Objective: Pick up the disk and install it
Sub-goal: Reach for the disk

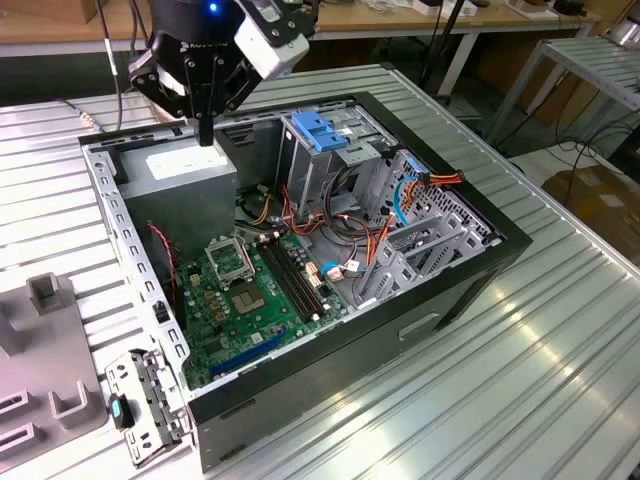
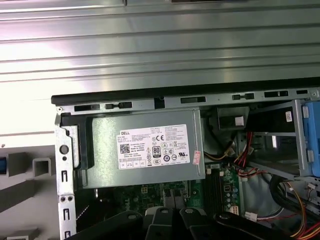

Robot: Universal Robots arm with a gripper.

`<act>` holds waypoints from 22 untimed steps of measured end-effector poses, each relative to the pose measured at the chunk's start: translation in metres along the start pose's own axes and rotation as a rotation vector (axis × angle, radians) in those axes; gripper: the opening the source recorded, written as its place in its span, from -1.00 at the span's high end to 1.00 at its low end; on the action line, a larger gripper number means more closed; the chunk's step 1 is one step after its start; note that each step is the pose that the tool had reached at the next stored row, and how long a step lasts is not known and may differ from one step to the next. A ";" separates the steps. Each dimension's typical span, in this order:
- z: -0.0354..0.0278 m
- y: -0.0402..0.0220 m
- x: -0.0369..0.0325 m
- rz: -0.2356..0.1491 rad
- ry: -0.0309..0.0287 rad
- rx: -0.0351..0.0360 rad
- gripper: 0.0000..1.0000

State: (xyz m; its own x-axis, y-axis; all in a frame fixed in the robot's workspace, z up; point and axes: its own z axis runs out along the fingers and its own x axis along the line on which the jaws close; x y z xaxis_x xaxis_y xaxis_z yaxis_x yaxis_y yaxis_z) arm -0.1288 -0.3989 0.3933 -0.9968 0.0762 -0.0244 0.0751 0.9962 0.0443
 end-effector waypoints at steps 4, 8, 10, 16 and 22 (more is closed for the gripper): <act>0.0000 -0.0002 0.0030 0.000 0.0000 -0.0001 0.79; -0.0001 -0.0004 0.0050 0.000 -0.0001 -0.0001 0.79; -0.0002 -0.0005 0.0068 0.000 0.0000 0.0000 0.79; -0.0003 -0.0009 0.0115 0.000 0.0000 0.0000 0.79; -0.0004 -0.0012 0.0160 0.000 0.0000 0.0000 0.79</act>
State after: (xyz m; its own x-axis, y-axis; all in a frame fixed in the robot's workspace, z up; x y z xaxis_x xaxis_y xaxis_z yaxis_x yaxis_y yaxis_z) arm -0.1449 -0.3989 0.3933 -0.9968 0.0762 -0.0245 0.0750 0.9962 0.0443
